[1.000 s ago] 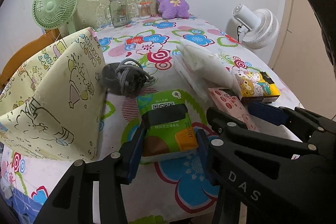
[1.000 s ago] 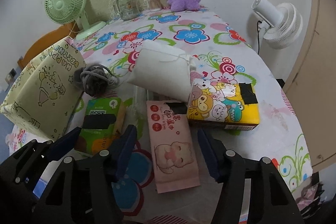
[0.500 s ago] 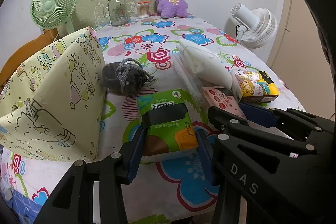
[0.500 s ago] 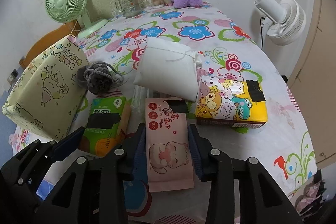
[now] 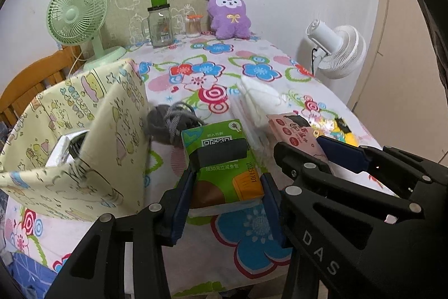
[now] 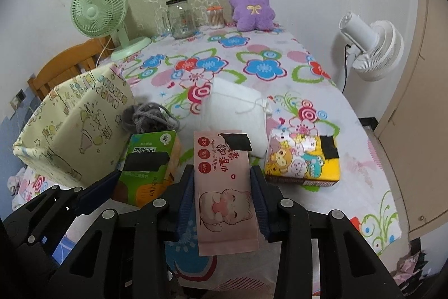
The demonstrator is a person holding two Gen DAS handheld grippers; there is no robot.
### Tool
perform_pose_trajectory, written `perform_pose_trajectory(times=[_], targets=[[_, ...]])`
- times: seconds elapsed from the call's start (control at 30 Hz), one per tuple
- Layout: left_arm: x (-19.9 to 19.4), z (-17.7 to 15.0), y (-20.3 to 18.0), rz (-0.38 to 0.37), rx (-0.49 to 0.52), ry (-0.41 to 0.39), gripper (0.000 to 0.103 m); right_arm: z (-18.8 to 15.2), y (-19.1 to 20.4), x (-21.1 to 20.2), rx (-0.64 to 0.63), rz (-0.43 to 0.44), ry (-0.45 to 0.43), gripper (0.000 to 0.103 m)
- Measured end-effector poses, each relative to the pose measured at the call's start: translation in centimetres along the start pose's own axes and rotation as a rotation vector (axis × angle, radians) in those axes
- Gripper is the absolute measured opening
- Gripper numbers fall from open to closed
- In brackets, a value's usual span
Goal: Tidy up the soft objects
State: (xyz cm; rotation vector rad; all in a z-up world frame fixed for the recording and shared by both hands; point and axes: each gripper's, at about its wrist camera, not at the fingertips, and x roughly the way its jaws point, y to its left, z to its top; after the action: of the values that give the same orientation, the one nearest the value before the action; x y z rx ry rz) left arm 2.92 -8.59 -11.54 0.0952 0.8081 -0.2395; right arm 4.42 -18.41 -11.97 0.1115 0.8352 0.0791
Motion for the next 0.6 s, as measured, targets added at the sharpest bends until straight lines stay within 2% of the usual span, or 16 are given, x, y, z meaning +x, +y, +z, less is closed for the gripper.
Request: perform_pose_trajectory(times=[0.6], targets=[[-2.7,3.9,0.2,0.007,-0.015,-0.067,0.049,3.5,0.3,-3.1,-0.006,-0.007,-0.083,0.042]])
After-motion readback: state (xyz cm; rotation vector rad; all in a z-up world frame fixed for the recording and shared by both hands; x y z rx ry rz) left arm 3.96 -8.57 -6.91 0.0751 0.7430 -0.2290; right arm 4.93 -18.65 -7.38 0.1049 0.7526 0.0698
